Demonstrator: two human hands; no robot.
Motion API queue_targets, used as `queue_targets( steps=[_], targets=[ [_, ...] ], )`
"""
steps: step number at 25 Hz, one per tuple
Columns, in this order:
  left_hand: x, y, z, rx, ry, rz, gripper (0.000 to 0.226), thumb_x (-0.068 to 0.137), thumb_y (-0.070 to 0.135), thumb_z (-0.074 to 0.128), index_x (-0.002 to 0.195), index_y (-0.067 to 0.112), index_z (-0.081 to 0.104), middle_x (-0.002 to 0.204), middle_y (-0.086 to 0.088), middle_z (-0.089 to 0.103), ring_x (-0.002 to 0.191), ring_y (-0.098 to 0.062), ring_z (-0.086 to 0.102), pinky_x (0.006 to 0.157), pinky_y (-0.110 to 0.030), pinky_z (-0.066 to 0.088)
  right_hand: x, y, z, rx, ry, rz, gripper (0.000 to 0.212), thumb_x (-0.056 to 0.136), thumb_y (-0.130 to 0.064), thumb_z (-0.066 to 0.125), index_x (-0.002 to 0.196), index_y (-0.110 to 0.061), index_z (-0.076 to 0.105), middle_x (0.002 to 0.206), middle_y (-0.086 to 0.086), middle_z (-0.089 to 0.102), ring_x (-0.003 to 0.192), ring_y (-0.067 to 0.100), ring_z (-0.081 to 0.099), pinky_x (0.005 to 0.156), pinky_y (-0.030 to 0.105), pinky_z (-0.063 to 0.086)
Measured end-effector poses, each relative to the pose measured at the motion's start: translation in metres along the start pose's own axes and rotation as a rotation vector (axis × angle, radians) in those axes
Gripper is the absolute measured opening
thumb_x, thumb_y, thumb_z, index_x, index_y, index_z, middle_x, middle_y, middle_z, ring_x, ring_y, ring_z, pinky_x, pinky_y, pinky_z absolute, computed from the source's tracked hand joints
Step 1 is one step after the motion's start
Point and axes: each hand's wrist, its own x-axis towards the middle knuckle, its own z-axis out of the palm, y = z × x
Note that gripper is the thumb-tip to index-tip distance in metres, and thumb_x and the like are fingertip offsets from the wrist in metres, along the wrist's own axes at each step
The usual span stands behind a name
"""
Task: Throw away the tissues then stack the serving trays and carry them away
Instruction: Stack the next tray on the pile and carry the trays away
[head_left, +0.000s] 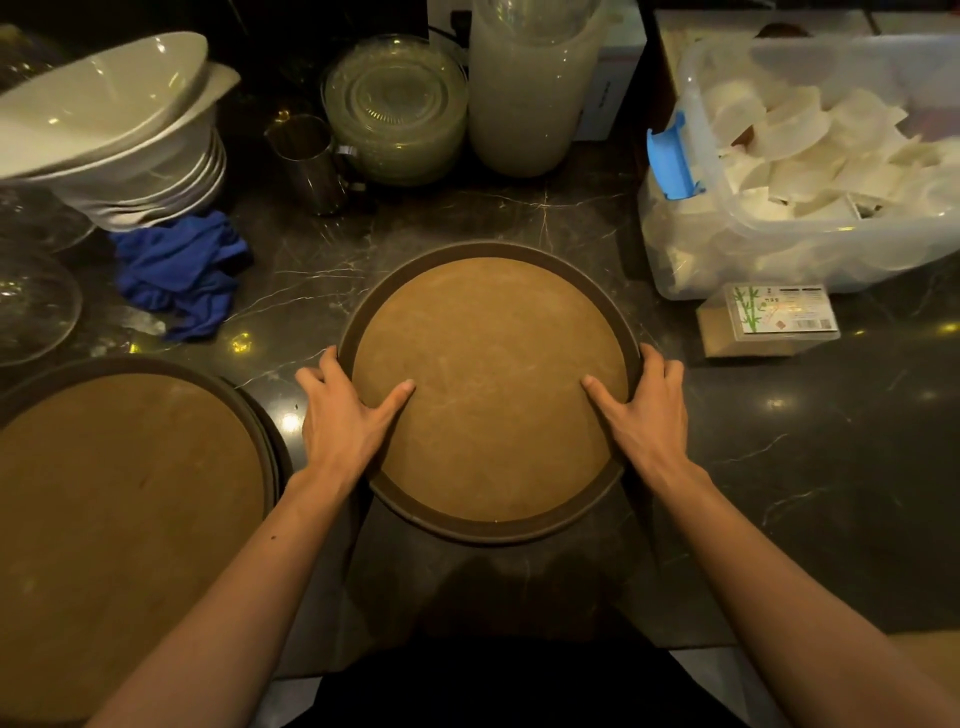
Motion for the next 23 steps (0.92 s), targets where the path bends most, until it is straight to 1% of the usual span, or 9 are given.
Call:
queue_targets(
  steps=[5, 9, 11, 14, 18, 20, 23],
  targets=[
    [-0.029, -0.009, -0.011, -0.054, 0.044, 0.0, 0.108, 0.069, 0.056, 0.077, 0.149, 0.01, 0.022, 0.14, -0.017, 0.03, 0.124, -0.036, 0.045, 0.1, -0.041, 0.04, -0.025, 0.001, -0.005, 0.064, 0.013, -0.022, 0.088, 0.078, -0.058, 0.07, 0.145, -0.013, 0.034, 0.13, 0.009, 0.039, 0.116, 0.028, 0.05, 0.097, 0.045, 0.046],
    [-0.053, -0.019, -0.021, -0.099, 0.121, -0.006, 0.107, 0.066, 0.057, 0.079, 0.147, 0.01, 0.027, 0.137, -0.017, 0.033, 0.123, -0.036, 0.046, 0.102, -0.041, 0.038, -0.043, -0.002, -0.012, 0.088, 0.033, -0.075, 0.088, 0.078, -0.057, 0.07, 0.146, -0.014, 0.034, 0.131, 0.008, 0.039, 0.117, 0.026, 0.05, 0.097, 0.043, 0.044],
    [-0.065, -0.023, -0.026, -0.107, 0.148, -0.007, 0.109, 0.066, 0.057, 0.079, 0.148, 0.01, 0.026, 0.138, -0.017, 0.033, 0.123, -0.036, 0.046, 0.103, -0.041, 0.038, -0.05, -0.004, -0.014, 0.091, 0.041, -0.103, 0.087, 0.079, -0.057, 0.07, 0.146, -0.014, 0.033, 0.132, 0.008, 0.039, 0.119, 0.025, 0.049, 0.097, 0.042, 0.043],
    [-0.085, -0.029, -0.037, -0.114, 0.193, -0.016, 0.11, 0.066, 0.056, 0.079, 0.149, 0.01, 0.024, 0.139, -0.016, 0.033, 0.124, -0.034, 0.045, 0.103, -0.04, 0.037, -0.061, -0.008, -0.016, 0.114, 0.061, -0.155, 0.086, 0.079, -0.056, 0.07, 0.145, -0.014, 0.035, 0.129, 0.007, 0.04, 0.117, 0.025, 0.049, 0.094, 0.037, 0.042],
    [-0.112, -0.045, -0.051, -0.132, 0.28, -0.04, 0.109, 0.065, 0.056, 0.08, 0.148, 0.011, 0.026, 0.137, -0.014, 0.033, 0.122, -0.033, 0.046, 0.101, -0.039, 0.038, -0.076, -0.016, -0.011, 0.145, 0.036, -0.217, 0.086, 0.079, -0.055, 0.071, 0.145, -0.013, 0.035, 0.128, 0.007, 0.041, 0.115, 0.021, 0.048, 0.091, 0.03, 0.038],
    [-0.127, -0.058, -0.062, -0.141, 0.321, -0.045, 0.107, 0.065, 0.055, 0.081, 0.147, 0.011, 0.027, 0.136, -0.014, 0.034, 0.121, -0.033, 0.046, 0.101, -0.039, 0.038, -0.088, -0.025, -0.004, 0.149, 0.027, -0.253, 0.085, 0.079, -0.054, 0.071, 0.145, -0.013, 0.036, 0.128, 0.008, 0.041, 0.115, 0.021, 0.048, 0.091, 0.03, 0.038],
    [-0.145, -0.086, -0.081, -0.155, 0.359, -0.065, 0.106, 0.066, 0.055, 0.081, 0.147, 0.011, 0.027, 0.136, -0.014, 0.034, 0.122, -0.034, 0.045, 0.102, -0.04, 0.037, -0.112, -0.043, 0.011, 0.146, 0.027, -0.303, 0.083, 0.079, -0.054, 0.072, 0.143, -0.013, 0.038, 0.126, 0.008, 0.043, 0.112, 0.023, 0.051, 0.092, 0.034, 0.043]
  ],
)
